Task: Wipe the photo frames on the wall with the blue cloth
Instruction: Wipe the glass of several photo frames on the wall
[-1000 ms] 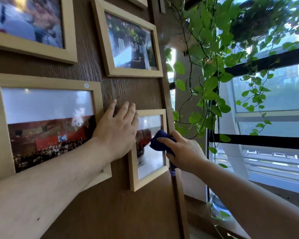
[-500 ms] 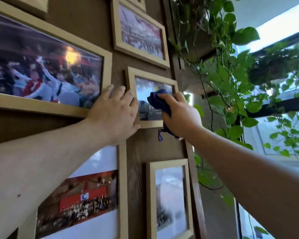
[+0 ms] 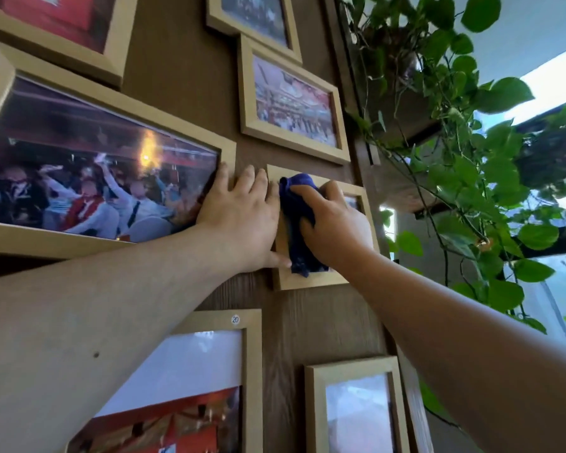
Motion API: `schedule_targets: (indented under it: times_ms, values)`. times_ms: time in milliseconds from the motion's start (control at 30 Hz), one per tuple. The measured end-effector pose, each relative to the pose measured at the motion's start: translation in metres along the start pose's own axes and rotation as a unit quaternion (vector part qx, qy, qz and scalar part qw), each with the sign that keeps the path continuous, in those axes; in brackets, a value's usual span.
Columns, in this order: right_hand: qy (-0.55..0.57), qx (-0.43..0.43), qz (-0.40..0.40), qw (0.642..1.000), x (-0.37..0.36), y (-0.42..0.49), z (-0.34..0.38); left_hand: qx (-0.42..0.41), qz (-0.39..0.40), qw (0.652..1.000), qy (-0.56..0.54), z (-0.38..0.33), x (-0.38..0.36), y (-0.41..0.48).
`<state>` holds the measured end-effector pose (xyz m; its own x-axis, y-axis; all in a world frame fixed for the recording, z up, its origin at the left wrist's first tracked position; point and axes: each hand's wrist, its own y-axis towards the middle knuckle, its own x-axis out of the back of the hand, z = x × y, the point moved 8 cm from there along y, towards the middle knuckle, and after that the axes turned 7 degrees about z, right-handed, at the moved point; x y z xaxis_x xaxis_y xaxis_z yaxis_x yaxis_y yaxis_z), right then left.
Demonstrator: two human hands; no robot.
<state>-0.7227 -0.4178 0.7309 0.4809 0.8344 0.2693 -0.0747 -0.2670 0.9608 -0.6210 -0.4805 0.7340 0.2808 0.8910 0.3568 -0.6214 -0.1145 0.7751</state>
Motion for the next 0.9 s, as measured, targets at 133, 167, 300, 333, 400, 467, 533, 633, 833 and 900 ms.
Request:
schedule_targets:
  times_ms: [133,167,300,333,400,467,533,633,833,900]
  values:
    - [-0.024,-0.02,0.0,0.999,-0.006,-0.003,-0.028,-0.02,0.016,1.0,0.014,-0.006,0.0,0.007]
    - [-0.03,-0.034,0.005,0.999,-0.008,-0.003,-0.04,-0.024,0.015,0.999,0.019,-0.007,0.0,0.008]
    - [-0.072,-0.13,0.04,0.988,-0.014,-0.006,-0.095,-0.027,0.021,0.999,0.024,-0.007,-0.001,0.01]
    - [-0.086,-0.153,0.053,0.983,-0.014,-0.007,-0.105,-0.027,0.021,0.999,0.025,-0.008,0.0,0.01]
    - [-0.104,-0.175,0.071,0.976,-0.016,-0.007,-0.113,-0.027,0.018,0.999,0.025,-0.008,0.0,0.01]
    - [-0.095,-0.162,0.07,0.98,-0.015,-0.006,-0.104,-0.028,0.021,0.999,0.022,-0.008,0.0,0.009]
    - [-0.071,-0.119,0.061,0.988,-0.012,-0.006,-0.081,-0.029,0.025,0.999,0.018,-0.008,0.0,0.008]
    - [-0.059,-0.002,0.055,0.997,-0.006,-0.014,-0.029,-0.031,0.025,0.999,0.019,-0.009,0.002,0.009]
    - [-0.115,0.048,0.08,0.989,-0.008,-0.029,-0.025,-0.028,0.029,0.999,0.024,-0.01,0.001,0.01]
    - [-0.14,-0.01,0.088,0.986,-0.011,-0.031,-0.057,-0.03,0.029,0.999,0.02,-0.01,0.0,0.009]
